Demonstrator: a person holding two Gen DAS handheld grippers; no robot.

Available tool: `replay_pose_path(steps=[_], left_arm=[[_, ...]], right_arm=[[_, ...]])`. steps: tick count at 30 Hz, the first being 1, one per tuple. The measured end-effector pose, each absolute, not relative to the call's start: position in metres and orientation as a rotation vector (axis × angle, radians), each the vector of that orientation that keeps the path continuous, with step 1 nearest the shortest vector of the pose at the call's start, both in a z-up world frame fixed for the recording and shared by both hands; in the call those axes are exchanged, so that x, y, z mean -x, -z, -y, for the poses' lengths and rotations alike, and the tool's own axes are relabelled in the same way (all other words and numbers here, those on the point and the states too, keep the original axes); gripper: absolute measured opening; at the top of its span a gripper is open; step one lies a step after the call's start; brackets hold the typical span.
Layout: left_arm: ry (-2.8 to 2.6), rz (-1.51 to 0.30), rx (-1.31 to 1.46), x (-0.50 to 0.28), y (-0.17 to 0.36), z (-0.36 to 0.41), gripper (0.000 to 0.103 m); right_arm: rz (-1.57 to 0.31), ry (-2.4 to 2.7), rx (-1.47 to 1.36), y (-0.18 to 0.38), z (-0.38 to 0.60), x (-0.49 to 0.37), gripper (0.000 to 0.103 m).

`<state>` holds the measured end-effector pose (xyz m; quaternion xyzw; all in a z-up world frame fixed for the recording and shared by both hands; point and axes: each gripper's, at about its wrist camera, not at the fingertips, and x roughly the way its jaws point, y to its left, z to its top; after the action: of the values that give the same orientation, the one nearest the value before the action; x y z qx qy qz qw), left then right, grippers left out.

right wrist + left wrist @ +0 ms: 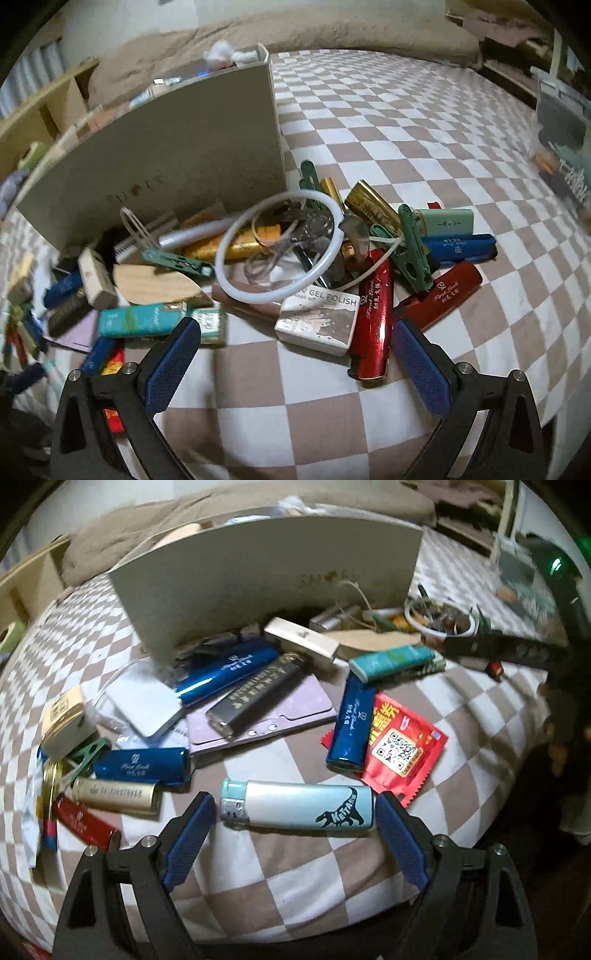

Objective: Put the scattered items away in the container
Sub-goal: 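Grasp the light-blue dinosaur-print lighter with the left gripper, then grasp the teal lighter with the right gripper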

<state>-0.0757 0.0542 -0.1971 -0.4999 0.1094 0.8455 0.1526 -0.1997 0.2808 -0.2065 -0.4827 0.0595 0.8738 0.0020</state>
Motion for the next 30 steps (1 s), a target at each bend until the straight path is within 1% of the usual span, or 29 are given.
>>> replay_pose_path(steps=[3, 5, 6, 10, 14, 19, 23, 28, 30], left_arm=[[-2.431, -0.341, 1.425, 0.082, 0.199, -0.054, 0.089], [-2.437, -0.345, 1.416, 0.084, 0.199, -0.053, 0.089], [-2.43, -0.341, 1.418, 0.085, 0.199, -0.053, 0.085], [-2.43, -0.348, 1.407, 0.086, 0.197, -0.053, 0.084], [-2.456, -0.298, 1.397, 0.086, 0.197, -0.049, 0.084], [-2.494, -0.241, 1.378, 0.087, 0.198, -0.045, 0.084], [-2.512, -0.212, 1.379, 0.086, 0.2, -0.043, 0.084], [-2.541, -0.16, 1.385, 0.088, 0.2, -0.037, 0.084], [-2.545, -0.142, 1.384, 0.089, 0.2, -0.036, 0.084]], right_arm=[[-0.259, -2.83, 1.495, 0.202, -0.287, 0.199, 0.103], [-0.291, -2.905, 1.493, 0.201, -0.269, 0.201, 0.103], [-0.295, -2.941, 1.491, 0.2, -0.264, 0.198, 0.103], [-0.194, -3.038, 1.474, 0.196, -0.233, 0.187, 0.103], [-0.104, -3.068, 1.508, 0.193, -0.202, 0.168, 0.103], [-0.144, -3.043, 1.546, 0.192, -0.186, 0.151, 0.103], [-0.114, -2.975, 1.479, 0.192, -0.18, 0.151, 0.103], [-0.049, -2.946, 1.5, 0.198, -0.173, 0.153, 0.102], [0.012, -2.91, 1.489, 0.202, -0.17, 0.153, 0.09]])
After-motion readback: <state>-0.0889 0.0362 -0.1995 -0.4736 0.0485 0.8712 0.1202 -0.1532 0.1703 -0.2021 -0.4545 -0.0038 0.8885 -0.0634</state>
